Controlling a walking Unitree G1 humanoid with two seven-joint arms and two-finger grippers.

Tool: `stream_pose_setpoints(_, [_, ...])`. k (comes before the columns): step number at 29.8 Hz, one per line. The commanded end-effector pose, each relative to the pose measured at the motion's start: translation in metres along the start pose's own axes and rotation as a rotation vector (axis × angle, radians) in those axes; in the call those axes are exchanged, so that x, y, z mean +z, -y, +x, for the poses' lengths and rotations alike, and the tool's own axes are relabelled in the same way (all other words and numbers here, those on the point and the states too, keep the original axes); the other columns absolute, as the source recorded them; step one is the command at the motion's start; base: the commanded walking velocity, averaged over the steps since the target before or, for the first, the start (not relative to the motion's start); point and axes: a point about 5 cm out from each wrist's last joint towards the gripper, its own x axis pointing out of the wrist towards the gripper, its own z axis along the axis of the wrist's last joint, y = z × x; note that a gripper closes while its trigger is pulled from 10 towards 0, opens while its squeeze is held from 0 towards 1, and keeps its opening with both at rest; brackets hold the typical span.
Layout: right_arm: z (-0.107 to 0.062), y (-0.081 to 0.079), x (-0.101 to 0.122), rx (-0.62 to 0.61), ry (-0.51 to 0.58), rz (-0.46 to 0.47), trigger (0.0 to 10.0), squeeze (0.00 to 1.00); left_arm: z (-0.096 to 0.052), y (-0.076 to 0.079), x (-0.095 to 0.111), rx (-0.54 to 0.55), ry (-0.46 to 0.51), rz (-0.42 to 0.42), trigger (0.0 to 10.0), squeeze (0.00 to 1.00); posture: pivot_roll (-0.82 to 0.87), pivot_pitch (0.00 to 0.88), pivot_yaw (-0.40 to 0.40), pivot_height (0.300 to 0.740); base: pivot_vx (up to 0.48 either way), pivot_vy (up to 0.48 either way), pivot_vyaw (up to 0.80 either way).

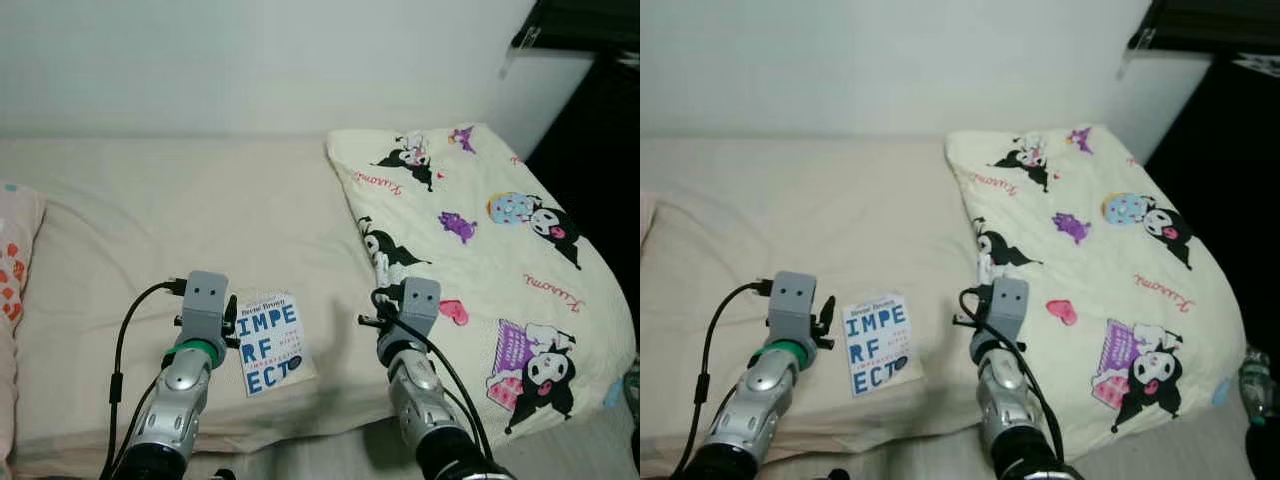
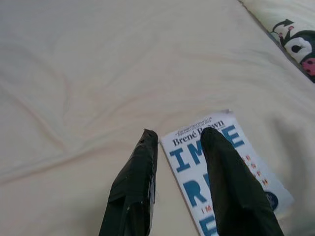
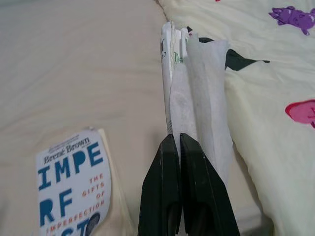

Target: Clean up the room

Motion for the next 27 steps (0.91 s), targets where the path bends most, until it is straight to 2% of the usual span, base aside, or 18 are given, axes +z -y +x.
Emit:
stream_pose_setpoints(1, [-0.0036,0.0042,-0.0097,-0.011,-0.040,-0.003,10.0,0.00,-0.0035,0.0016,-0.0062,-0.004,-0.022,-0.004,10.0,0.00,0.08,0.004,-0.014,0.740,-0.266,0.000,0.00])
stream_pose_setpoints(20, [-0.0033,0.0047,-0.0113,0.007,-0.061,-0.019,10.0,0.00,-0.0057,0.0000,-0.0081,0.012,-0.027,-0.014,10.0,0.00,0.09,0.011,-0.036,0.740,-0.252,0.000,0.00])
stream_pose_setpoints(25, [-0.0024,0.0011,-0.0123,0.030,-0.080,-0.021,10.0,0.00,-0.0069,-0.0011,-0.0098,0.016,-0.033,-0.018,10.0,0.00,0.09,0.012,-0.037,0.740,0.000,0.000,0.00])
stream_pose_setpoints(27, [-0.0027,-0.0011,-0.0148,0.038,-0.100,-0.007,10.0,0.00,-0.0075,-0.0013,-0.0144,0.009,-0.067,-0.005,10.0,0.00,0.09,0.018,-0.035,0.740,0.000,0.000,0.00])
